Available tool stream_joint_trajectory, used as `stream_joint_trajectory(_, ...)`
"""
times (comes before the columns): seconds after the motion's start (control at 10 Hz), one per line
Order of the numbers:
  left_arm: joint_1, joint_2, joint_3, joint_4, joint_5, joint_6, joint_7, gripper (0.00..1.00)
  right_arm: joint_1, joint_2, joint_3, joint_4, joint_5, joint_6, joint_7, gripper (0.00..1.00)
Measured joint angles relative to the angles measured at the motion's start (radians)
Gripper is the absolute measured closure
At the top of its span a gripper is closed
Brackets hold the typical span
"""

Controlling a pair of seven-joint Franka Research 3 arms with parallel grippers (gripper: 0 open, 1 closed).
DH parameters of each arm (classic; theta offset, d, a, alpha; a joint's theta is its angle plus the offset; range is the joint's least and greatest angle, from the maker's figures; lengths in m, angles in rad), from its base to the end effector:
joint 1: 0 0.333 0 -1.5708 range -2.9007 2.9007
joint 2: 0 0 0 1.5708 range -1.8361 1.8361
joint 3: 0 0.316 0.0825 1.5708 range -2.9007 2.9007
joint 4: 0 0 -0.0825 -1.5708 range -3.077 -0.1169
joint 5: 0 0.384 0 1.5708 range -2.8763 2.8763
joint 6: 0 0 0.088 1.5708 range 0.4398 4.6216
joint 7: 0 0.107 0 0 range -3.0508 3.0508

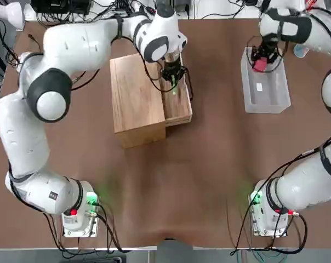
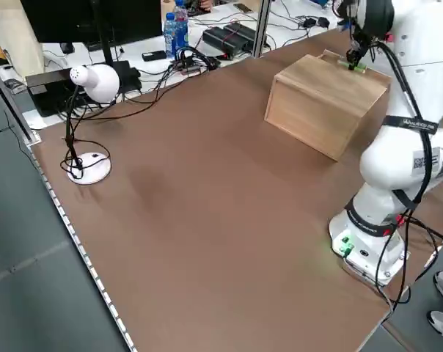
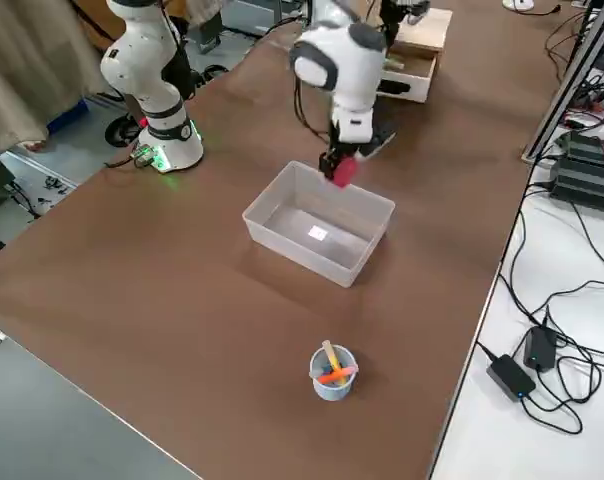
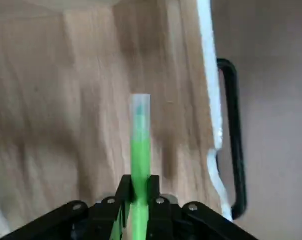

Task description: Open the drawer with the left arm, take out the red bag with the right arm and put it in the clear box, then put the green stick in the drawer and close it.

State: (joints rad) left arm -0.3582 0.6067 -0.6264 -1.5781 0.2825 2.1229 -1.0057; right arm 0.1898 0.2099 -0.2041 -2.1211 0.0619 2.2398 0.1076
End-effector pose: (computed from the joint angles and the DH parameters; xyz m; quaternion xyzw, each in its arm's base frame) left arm 0.4467 -0.5306 0.3415 0.9983 -0.0127 -0.0232 0.0511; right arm 0.5597 -0.0048 0.3078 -0.9959 0.0798 0.0431 0.0002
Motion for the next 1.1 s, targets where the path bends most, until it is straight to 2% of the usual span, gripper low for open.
stream_joint_trajectory(0.1,-0.005,0.021,0.0,0.007,0.011,0.0,-0.006,0.8,-0.02,0.0,0.001,-0.064,-0.002,0.109,-0.06,0.39)
stream_joint_trajectory(0.2,-0.006,0.028,0.0,0.012,0.011,0.0,-0.013,0.69,-0.042,0.002,0.002,-0.102,-0.003,0.19,-0.126,0.39)
stream_joint_trajectory(0.4,-0.001,0.023,0.001,0.032,0.014,0.0,-0.02,0.39,-0.081,0.019,0.002,-0.127,-0.003,0.253,-0.203,0.39)
stream_joint_trajectory(0.6,0.043,-0.017,0.001,0.051,0.014,-0.001,-0.023,0.1,-0.085,0.046,0.005,-0.128,-0.003,0.271,-0.211,0.33)
stream_joint_trajectory(0.7,0.103,-0.054,-0.011,0.054,0.007,-0.009,-0.022,0.05,-0.086,0.053,0.006,-0.128,-0.003,0.275,-0.211,0.28)
stream_joint_trajectory(0.8,0.169,-0.097,-0.028,0.057,0.0,-0.051,-0.008,0.05,-0.086,0.054,0.007,-0.126,-0.003,0.276,-0.211,0.22)
stream_joint_trajectory(1.0,0.224,-0.203,-0.024,0.057,-0.006,-0.224,0.066,0.05,-0.086,0.053,0.011,-0.105,-0.003,0.272,-0.211,0.17)
stream_joint_trajectory(1.1,0.233,-0.25,-0.007,0.054,-0.017,-0.297,0.125,0.05,-0.085,0.052,0.018,-0.073,-0.003,0.232,-0.197,0.16)
